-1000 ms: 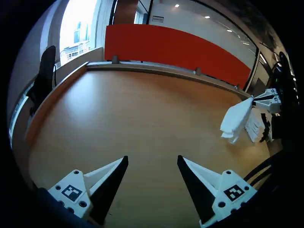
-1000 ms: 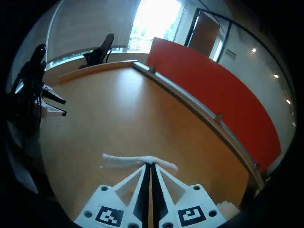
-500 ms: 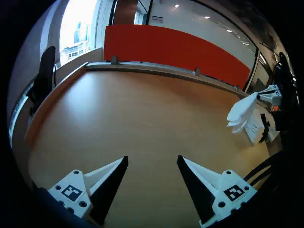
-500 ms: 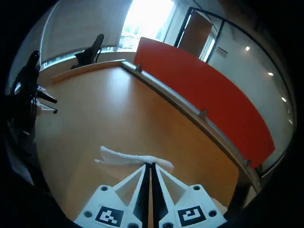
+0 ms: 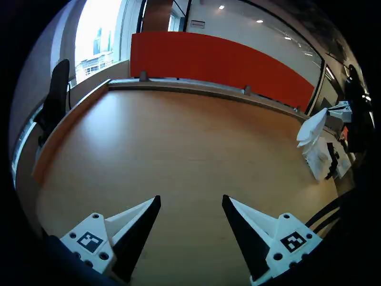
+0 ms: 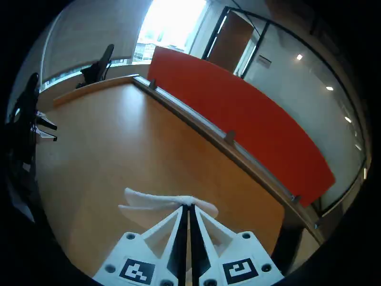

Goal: Fold towel

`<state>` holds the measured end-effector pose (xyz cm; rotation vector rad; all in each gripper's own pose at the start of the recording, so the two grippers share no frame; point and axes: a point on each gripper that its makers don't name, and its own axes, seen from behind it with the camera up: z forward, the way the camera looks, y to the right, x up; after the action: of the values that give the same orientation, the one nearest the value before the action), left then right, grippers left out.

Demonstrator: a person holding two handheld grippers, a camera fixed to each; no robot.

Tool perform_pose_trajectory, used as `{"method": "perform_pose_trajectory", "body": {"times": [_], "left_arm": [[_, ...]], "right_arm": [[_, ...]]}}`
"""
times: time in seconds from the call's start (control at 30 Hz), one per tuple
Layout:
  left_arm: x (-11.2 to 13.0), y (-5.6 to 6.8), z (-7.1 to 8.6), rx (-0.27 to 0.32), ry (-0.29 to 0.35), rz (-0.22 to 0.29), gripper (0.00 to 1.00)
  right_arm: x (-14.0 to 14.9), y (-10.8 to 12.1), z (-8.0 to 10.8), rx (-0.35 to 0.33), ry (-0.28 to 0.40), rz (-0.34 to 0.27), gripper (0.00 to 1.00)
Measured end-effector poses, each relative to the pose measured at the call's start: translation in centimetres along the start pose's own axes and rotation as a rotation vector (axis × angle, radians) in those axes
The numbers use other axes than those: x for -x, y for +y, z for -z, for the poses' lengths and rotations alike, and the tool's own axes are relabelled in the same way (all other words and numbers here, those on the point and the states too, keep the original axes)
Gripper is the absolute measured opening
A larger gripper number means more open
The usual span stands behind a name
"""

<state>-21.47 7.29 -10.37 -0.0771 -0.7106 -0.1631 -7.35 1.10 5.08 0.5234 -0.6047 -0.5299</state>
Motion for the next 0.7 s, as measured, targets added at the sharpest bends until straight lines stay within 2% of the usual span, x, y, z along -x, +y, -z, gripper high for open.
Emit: {"method": "perform_pose_trajectory", "body": {"times": [0.4,0.7], "left_arm": [[0.0,0.7,-0.1,-0.002,-0.003,0.01,0.96],[0.1,1.0,-0.2,-0.007,-0.008,0.014,0.96]], "right_arm": [[1.0,6.5,1.6,0.067,-0.025,-0.013,0.05],[2.1,10.5,2.0,0.107,-0.042,-0.038,0.05]]}}
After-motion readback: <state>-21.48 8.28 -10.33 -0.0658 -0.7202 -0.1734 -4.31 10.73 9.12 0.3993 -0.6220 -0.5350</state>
